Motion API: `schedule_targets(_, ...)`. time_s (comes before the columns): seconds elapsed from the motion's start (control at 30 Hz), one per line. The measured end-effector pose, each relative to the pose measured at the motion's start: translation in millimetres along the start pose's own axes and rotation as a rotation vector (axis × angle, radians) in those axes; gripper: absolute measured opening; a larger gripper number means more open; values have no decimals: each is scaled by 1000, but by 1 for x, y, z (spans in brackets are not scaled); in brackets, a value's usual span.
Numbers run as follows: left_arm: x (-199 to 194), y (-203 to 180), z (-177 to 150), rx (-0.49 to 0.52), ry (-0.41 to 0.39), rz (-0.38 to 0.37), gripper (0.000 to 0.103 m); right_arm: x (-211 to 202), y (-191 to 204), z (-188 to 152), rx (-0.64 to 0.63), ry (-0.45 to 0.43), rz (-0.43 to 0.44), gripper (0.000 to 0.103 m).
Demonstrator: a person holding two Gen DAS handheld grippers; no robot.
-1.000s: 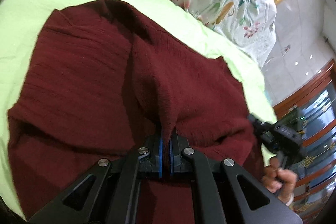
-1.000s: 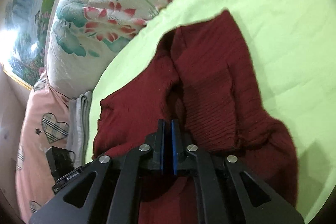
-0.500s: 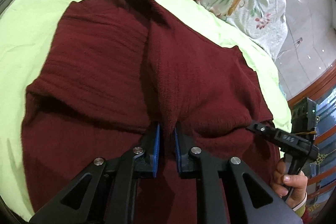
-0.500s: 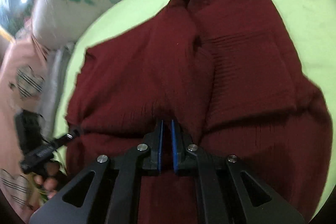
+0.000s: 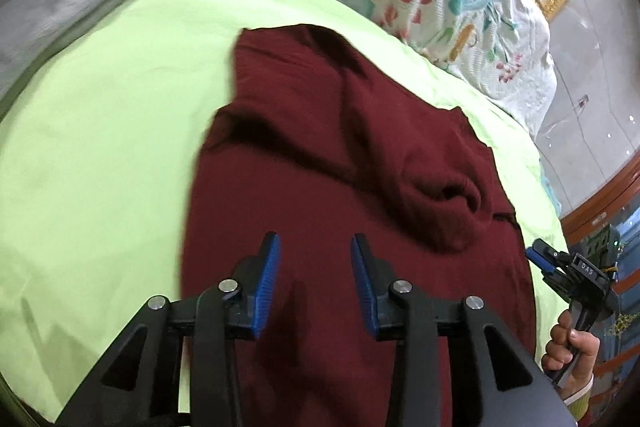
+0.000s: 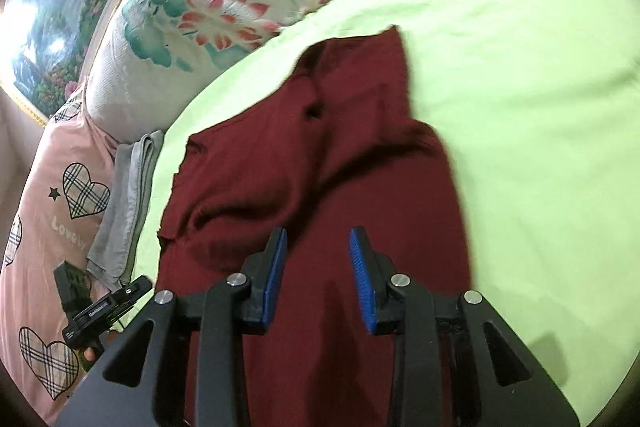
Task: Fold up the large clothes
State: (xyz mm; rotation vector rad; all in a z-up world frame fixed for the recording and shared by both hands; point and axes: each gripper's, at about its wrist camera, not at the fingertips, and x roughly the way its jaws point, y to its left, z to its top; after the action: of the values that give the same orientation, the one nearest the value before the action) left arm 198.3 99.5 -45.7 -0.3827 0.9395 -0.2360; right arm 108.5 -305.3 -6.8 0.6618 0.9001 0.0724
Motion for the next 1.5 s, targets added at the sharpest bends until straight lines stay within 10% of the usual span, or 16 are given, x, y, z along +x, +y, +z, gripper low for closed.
schedule_targets(0.4,-33,53,-71,-63,95,40,64,-53,-55,-46,72,-8,-78,43)
schedule_targets(0.77,-51,32,-123,32,171,-149,69,-49,-39,-103,29,204,247,43)
schedule_targets(0.9,-56,31,-136,45,165,-169,52,-51,-37,-121,8,230,298,43)
schedule_targets(1.03,-53,37,-141,22,182,-193,14,-52,-35,-126,8,218,311,42)
schedule_targets(1.2,-52,31,-140,23,162,-188,11,-53,-30,-128,-36,230,273,8)
schedule_targets(1.5,-70,17,-122,31,83,-212,9,-65,-22,-112,-69,149,339,5)
